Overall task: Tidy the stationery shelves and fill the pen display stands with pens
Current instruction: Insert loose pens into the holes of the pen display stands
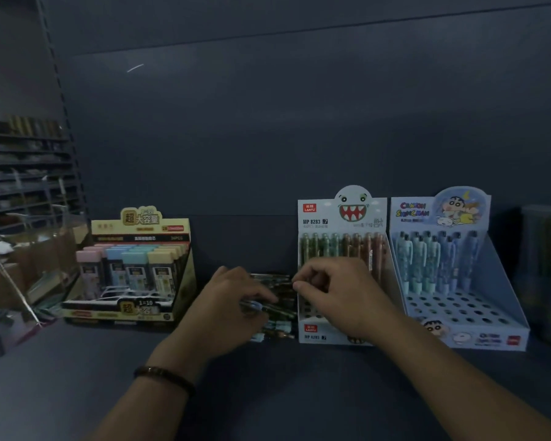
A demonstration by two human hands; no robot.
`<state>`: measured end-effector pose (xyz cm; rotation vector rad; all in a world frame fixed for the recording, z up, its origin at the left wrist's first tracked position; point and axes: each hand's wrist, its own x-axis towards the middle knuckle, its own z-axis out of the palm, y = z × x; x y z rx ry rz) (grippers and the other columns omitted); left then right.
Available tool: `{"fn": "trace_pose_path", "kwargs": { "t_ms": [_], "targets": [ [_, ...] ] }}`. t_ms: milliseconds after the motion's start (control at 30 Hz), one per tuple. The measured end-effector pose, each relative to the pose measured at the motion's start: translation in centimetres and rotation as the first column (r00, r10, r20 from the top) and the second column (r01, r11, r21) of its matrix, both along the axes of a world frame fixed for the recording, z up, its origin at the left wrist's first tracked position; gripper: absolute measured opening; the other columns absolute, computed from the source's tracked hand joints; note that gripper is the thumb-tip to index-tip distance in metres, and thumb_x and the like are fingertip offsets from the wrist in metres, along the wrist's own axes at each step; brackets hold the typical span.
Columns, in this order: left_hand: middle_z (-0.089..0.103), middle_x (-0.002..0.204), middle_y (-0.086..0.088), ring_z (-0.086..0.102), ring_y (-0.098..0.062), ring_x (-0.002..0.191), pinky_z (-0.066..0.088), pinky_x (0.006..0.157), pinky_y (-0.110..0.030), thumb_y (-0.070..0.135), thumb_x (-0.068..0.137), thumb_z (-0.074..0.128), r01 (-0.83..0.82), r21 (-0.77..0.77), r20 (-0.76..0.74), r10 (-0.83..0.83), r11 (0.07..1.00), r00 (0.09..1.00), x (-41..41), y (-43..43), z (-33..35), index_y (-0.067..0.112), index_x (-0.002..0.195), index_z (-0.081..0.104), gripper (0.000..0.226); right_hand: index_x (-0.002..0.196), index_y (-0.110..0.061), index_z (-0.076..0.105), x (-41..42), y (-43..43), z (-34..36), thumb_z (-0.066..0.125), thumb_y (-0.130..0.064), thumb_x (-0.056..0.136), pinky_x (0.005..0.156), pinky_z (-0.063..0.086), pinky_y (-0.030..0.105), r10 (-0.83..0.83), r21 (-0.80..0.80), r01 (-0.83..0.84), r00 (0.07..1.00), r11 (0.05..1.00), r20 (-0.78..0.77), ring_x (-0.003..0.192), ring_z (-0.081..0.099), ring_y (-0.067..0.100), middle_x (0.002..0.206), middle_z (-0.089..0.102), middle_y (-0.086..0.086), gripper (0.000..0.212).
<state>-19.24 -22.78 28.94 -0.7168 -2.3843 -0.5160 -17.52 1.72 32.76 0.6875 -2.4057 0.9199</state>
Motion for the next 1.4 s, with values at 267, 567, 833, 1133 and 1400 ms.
{"fn": "trace_pose_path", "kwargs": {
  "t_ms": [267, 567, 833, 1133, 1400],
  "targets": [
    [0.05, 0.099, 0.02, 0.043, -0.012, 0.096, 0.049, 0.083, -0.031, 0.039, 0.083, 0.083, -0.036, -0.076, -0.035, 0.033, 0.996, 0.999, 0.4, 1.5, -0.4, 0.046, 0.107, 0.076, 0.025, 0.092, -0.032, 0.079, -0.3, 0.3, -0.1, 0.075, -0.033, 0.094, 0.069, 0.053, 0.021, -0.024, -0.038, 0.024, 1.0, 0.999, -0.006, 0.076, 0.065, 0.0, 0.075, 0.069, -0.016, 0.004],
    [0.06, 0.104, 0.028, 0.053, -0.006, 0.102, 0.04, 0.086, -0.017, 0.025, 0.092, 0.076, 0.023, 0.213, -0.124, 0.004, 0.977, 0.992, 0.4, 1.6, 0.4, 0.043, 0.106, 0.062, 0.027, 0.087, -0.032, 0.078, -0.1, 0.4, 0.2, 0.074, -0.029, 0.095, 0.069, 0.06, 0.033, -0.013, -0.216, 0.013, 1.0, 0.976, 0.0, 0.071, 0.066, 0.008, 0.075, 0.072, -0.007, 0.009],
    [0.066, 0.102, 0.024, 0.058, -0.007, 0.096, 0.042, 0.082, -0.013, 0.027, 0.086, 0.08, 0.155, 0.341, -0.246, -0.071, 0.927, 0.967, 1.6, 3.9, 1.3, 0.028, 0.107, 0.071, 0.023, 0.09, -0.025, 0.079, 1.0, -0.6, 0.8, 0.081, -0.027, 0.091, 0.076, 0.064, 0.047, 0.213, -0.405, -0.188, 0.977, 0.895, 0.017, 0.079, 0.075, 0.015, 0.085, 0.078, -0.003, 0.002],
    [0.07, 0.097, 0.024, 0.06, -0.006, 0.098, 0.045, 0.081, -0.014, 0.023, 0.087, 0.083, 0.109, 0.371, -0.159, -0.052, 0.922, 0.986, 1.4, 3.7, 0.6, 0.036, 0.111, 0.074, 0.029, 0.1, -0.02, 0.078, 0.6, 0.8, 2.4, 0.078, -0.013, 0.092, 0.063, 0.062, 0.029, 0.083, -0.619, -0.109, 0.994, 0.778, -0.071, 0.064, 0.074, 0.021, 0.082, 0.077, 0.0, 0.01],
    [0.067, 0.103, 0.027, 0.057, -0.007, 0.1, 0.045, 0.084, -0.013, 0.021, 0.089, 0.08, 0.112, 0.279, -0.066, -0.097, 0.954, 0.993, 2.0, 4.6, 0.5, 0.039, 0.116, 0.07, 0.034, 0.104, -0.023, 0.075, 0.0, 1.9, 3.0, 0.079, -0.012, 0.092, 0.068, 0.061, 0.025, -0.051, -0.683, -0.067, 0.987, 0.727, -0.15, 0.07, 0.074, 0.015, 0.082, 0.073, 0.001, 0.016]
  ]
}}
